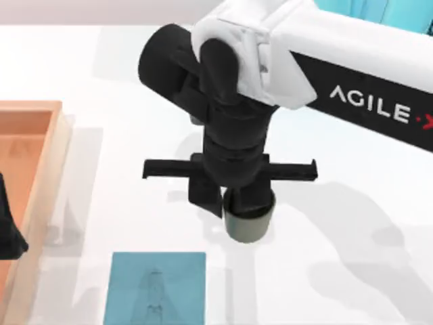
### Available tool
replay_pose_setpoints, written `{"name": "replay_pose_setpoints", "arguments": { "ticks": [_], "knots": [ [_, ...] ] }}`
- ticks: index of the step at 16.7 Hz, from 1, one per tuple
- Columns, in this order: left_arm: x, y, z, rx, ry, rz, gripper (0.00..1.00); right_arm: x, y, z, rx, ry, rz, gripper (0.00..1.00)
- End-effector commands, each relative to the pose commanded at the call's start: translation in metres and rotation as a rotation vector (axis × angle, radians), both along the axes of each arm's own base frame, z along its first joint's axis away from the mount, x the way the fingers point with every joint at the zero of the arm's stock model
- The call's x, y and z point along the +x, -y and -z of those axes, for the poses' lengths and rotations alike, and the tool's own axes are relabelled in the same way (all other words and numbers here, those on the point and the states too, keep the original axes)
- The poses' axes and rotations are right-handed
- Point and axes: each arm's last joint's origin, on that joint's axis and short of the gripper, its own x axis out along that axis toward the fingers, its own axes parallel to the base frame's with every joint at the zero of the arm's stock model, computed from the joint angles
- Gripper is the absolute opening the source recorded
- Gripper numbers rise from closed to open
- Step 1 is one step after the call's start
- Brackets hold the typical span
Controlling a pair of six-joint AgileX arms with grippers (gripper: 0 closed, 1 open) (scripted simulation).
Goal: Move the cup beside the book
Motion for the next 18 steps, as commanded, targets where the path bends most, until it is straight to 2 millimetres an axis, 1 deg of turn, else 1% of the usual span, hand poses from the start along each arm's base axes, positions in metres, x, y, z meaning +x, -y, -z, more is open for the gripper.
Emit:
{"name": "replay_pose_setpoints", "arguments": {
  "ticks": [3,9,11,14,18],
  "knots": [
    [0.0,0.0,0.0,0.0,0.0,0.0,1.0,-0.001,0.0,0.015,0.01,0.0,-0.005,0.0],
    [0.0,0.0,0.0,0.0,0.0,0.0,1.0,-0.001,0.004,0.053,0.015,0.0,-0.008,0.0],
    [0.0,0.0,0.0,0.0,0.0,0.0,1.0,-0.001,0.005,0.057,0.005,0.001,-0.009,0.0],
    [0.0,0.0,0.0,0.0,0.0,0.0,1.0,-0.001,0.005,0.057,0.005,0.001,-0.009,0.0],
    [0.0,0.0,0.0,0.0,0.0,0.0,1.0,-0.001,0.005,0.057,0.005,0.001,-0.009,0.3]
  ]
}}
